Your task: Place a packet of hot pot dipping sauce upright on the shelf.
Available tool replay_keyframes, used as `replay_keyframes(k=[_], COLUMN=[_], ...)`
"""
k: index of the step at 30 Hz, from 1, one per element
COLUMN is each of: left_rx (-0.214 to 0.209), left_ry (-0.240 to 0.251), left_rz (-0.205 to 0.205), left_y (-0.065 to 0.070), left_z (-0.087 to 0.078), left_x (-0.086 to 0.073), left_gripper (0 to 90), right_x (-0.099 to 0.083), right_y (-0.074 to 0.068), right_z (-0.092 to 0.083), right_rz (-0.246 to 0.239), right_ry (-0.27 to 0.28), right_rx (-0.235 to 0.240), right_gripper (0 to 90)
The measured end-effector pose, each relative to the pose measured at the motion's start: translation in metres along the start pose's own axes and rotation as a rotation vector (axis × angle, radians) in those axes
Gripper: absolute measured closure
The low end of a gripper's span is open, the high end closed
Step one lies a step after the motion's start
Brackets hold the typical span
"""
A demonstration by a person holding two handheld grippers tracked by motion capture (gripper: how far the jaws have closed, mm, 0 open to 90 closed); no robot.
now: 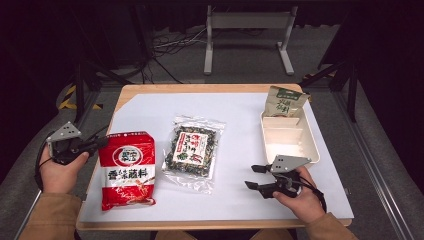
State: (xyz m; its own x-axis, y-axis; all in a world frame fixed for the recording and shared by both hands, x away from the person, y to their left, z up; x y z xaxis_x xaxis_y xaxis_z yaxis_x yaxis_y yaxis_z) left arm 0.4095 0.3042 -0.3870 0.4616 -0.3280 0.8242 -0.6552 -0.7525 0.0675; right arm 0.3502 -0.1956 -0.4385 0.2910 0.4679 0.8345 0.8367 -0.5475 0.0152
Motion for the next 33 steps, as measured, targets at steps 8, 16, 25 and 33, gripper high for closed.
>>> replay_keyframes(k=[8,16,25,33], left_rx=[-0.008,-0.015,-0.029,-0.033], left_ry=[0.078,0.103,0.122,0.151], left_rz=[0.072,0.157,0.222,0.246], left_y=[0.026,0.042,0.068,0.083], left_z=[-0.033,-0.055,-0.074,-0.076], left_x=[0.021,0.031,0.042,0.058], left_gripper=[90.0,90.0,90.0,90.0], right_x=[0.0,0.001,-0.001,0.001], right_y=[-0.001,-0.002,-0.001,-0.003], right_z=[-0.001,-0.002,-0.001,-0.001], right_rz=[0.011,0.012,0.023,0.015], right_ry=[-0.005,-0.008,-0.021,-0.01], right_rx=[0.003,0.004,0.003,0.015], right_gripper=[43.5,43.2,43.2,43.2])
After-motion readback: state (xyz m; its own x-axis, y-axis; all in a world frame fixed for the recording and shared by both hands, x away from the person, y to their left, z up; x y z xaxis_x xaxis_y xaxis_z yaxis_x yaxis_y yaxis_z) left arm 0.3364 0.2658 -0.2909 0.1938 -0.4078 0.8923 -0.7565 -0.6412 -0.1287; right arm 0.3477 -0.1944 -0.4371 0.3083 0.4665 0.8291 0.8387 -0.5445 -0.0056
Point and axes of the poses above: each handheld gripper's, and its own axes: z roughly forward along the jaws, x roughly out of its top, y roughly to its right, the point moved 6 cm from there along z, roughly forward along the jaws, and after that the axes turned 4 degrees about -x, right-handed, at the moved point
